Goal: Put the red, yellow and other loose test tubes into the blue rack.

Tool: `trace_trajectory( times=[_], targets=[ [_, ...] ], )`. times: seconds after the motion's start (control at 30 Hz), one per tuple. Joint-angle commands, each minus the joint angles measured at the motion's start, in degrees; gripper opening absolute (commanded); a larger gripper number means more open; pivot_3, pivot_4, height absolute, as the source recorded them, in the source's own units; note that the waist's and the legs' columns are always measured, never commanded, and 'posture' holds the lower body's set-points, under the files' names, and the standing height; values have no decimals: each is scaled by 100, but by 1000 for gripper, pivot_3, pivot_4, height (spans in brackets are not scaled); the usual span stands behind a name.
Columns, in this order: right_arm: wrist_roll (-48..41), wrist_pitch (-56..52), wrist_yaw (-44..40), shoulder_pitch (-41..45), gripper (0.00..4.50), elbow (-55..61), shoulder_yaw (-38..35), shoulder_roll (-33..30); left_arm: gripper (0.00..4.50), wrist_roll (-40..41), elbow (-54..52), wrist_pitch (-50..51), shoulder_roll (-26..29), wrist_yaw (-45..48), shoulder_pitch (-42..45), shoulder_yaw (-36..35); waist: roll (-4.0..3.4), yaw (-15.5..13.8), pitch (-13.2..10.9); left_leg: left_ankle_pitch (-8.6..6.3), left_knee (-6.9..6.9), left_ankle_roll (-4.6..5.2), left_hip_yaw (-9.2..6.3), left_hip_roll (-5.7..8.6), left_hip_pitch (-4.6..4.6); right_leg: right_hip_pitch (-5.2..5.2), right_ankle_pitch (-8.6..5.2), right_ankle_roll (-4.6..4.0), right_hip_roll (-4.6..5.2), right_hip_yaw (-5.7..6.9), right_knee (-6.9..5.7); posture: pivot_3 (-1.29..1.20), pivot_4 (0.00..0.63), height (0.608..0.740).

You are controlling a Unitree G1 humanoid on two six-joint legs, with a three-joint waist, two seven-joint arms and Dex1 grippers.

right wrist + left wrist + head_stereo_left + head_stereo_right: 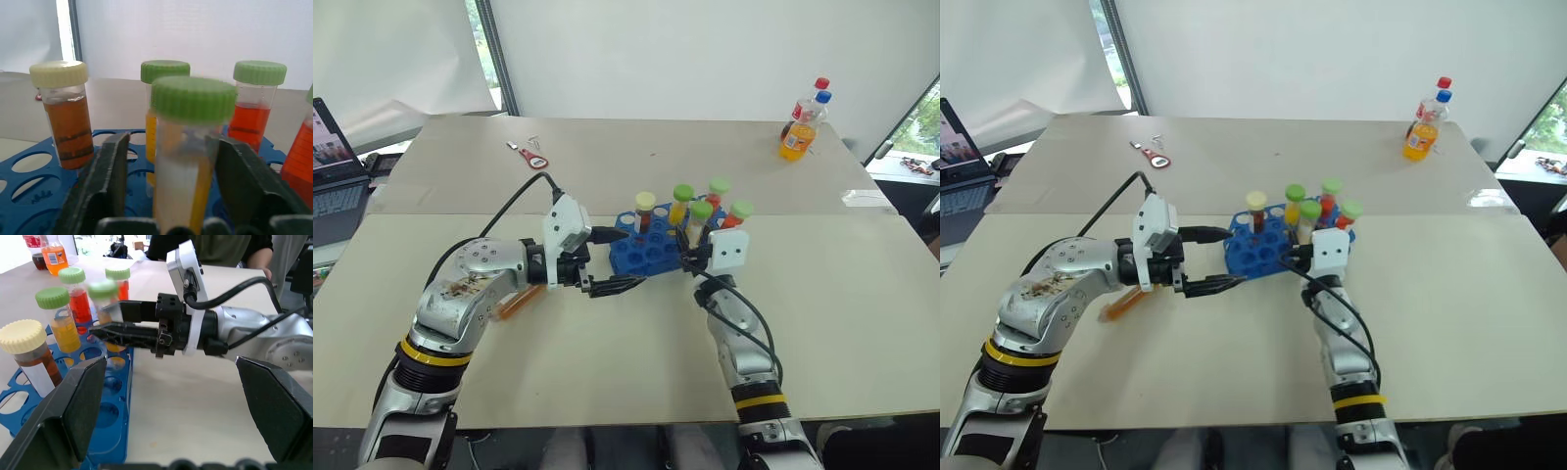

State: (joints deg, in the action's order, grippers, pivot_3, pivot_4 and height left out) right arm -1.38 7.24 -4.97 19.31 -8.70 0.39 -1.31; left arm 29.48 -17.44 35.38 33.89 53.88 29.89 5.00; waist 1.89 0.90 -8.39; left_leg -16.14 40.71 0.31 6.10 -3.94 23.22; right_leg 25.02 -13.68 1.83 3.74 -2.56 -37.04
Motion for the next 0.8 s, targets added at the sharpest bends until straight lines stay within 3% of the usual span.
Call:
trace_trajectory(
  times=[0.03,0.23,0.33,0.47,0.63,0.8],
  targets=[
    [-82,-299,-46,-205,4018,638,-130,-174,4500,111,-69,165,114,-138,209,-291,0,-16,0,0,0,0,-1,0,1,0,0,0,0,0,0,0,150,740],
    [-226,-1073,-469,-996,4018,2066,-219,-768,4500,-271,-24,652,1077,26,593,-156,-1,-15,-1,0,-2,-1,-4,0,6,2,0,1,-1,0,2,0,150,740],
    [-924,-1949,-1237,-1488,4018,3142,-297,-1380,4500,-467,254,1016,1842,364,880,10,-2,-16,-2,1,-6,-1,-5,0,4,3,-1,-1,-3,0,3,0,150,740],
    [-2270,-3339,-2715,-1634,4018,4285,-373,-2813,4500,-714,690,1539,2584,957,1253,622,-3,-6,-3,0,-7,-1,-2,0,-3,0,-3,-3,-4,-5,4,0,150,740],
    [-3741,-4634,-3653,-1096,4018,4732,-577,-4016,4500,-1038,940,1906,2911,1485,1553,1304,1,-38,-5,0,-6,0,-9,-2,-12,-9,-6,-8,-15,-7,4,0,150,740],
    [-4119,-5125,-3976,-574,4018,4768,-467,-4569,4500,-1626,1114,1791,3022,1717,1646,1907,3,-106,-6,-1,-7,3,-29,-1,0,-4,-9,-14,-27,-9,7,0,150,740]
  ],
)
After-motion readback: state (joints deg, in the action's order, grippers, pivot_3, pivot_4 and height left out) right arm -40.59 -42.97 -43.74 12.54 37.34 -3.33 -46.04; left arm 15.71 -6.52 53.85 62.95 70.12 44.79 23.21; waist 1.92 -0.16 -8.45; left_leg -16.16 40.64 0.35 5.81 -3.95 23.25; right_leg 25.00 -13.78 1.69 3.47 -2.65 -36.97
